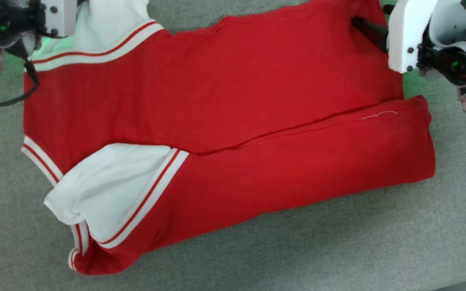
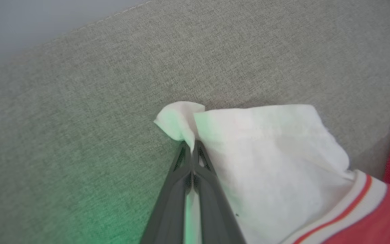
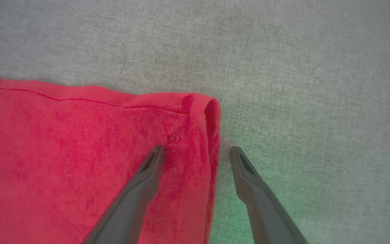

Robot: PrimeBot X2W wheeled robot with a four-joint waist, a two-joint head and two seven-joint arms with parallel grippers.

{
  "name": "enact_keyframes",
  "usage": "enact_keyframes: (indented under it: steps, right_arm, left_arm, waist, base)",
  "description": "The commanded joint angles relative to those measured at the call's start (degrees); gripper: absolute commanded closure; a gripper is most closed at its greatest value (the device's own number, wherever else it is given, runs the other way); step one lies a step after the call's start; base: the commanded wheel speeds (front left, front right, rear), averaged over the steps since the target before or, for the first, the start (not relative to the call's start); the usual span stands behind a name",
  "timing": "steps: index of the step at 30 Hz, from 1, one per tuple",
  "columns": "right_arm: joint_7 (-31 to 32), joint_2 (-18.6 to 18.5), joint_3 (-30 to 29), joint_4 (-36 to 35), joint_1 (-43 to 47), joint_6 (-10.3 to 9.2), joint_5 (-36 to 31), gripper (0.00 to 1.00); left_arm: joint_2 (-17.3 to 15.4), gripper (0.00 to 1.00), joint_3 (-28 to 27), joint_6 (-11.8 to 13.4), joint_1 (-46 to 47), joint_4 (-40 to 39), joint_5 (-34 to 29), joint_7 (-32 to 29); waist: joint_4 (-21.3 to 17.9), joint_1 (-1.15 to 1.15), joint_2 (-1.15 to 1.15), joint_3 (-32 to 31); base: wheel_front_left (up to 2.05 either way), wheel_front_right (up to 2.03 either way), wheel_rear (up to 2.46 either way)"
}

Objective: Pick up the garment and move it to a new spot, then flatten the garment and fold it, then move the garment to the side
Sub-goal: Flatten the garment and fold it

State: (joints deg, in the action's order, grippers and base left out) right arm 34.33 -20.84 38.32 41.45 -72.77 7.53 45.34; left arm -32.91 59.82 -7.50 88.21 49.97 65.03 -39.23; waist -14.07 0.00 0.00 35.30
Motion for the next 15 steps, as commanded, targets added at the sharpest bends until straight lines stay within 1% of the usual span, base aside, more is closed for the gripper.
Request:
enact_keyframes:
  steps: [1, 2, 3, 7, 11, 12, 15]
  right_arm:
    - [0.1, 0.8, 1.7, 1.1, -0.7, -0.08, 0.9, 0.0]
    - [0.0, 0.9, 2.7, 1.8, -0.8, -0.08, 1.4, 0.82]
    - [-0.5, 0.8, 3.6, 2.1, -0.9, -0.08, 2.0, 1.0]
    - [-6.2, -0.4, 6.4, 2.6, -0.9, -0.09, 3.1, 1.0]
    - [-11.8, -1.2, 9.6, 3.0, 1.5, -0.09, 4.6, 1.0]
    - [-11.8, -1.2, 9.6, 3.0, 1.5, -0.09, 4.6, 1.0]
    - [-15.0, -2.8, 11.1, 2.1, 4.4, -0.09, 7.0, 1.0]
  left_arm:
    - [0.6, 1.0, 1.2, 0.1, -1.7, 0.6, 0.5, -0.1]
    - [0.7, 1.0, 1.4, 0.1, -1.7, 0.6, 0.7, 0.0]
    - [0.8, 1.0, 1.6, 0.1, -1.8, 0.5, 1.0, 0.3]
    - [0.7, 1.0, 1.8, 0.1, -3.7, -0.3, 2.4, 4.1]
    - [0.4, 1.0, 0.4, 0.1, -7.6, -3.6, 6.7, 9.9]
    - [0.4, 1.0, 0.4, 0.1, -7.6, -3.6, 6.7, 9.9]
    - [-0.7, 1.0, -0.9, 0.1, -10.9, -7.7, 10.8, 13.9]
  waist:
    - [0.7, 0.0, 0.0, 0.7]
    - [0.8, 0.0, 0.0, 0.6]
    - [1.0, 0.0, 0.0, 0.5]
    - [1.9, 0.0, 0.0, -2.1]
    - [3.6, 0.0, 0.0, -8.0]
    - [3.6, 0.0, 0.0, -8.0]
    - [5.4, 0.0, 0.0, -12.3]
  base:
    - [0.0, 0.0, 0.0]
    - [0.0, 0.0, 0.0]
    - [0.0, 0.0, 0.0]
    - [0.0, 0.0, 0.0]
    - [0.0, 0.0, 0.0]
    - [0.0, 0.0, 0.0]
    - [0.0, 0.0, 0.0]
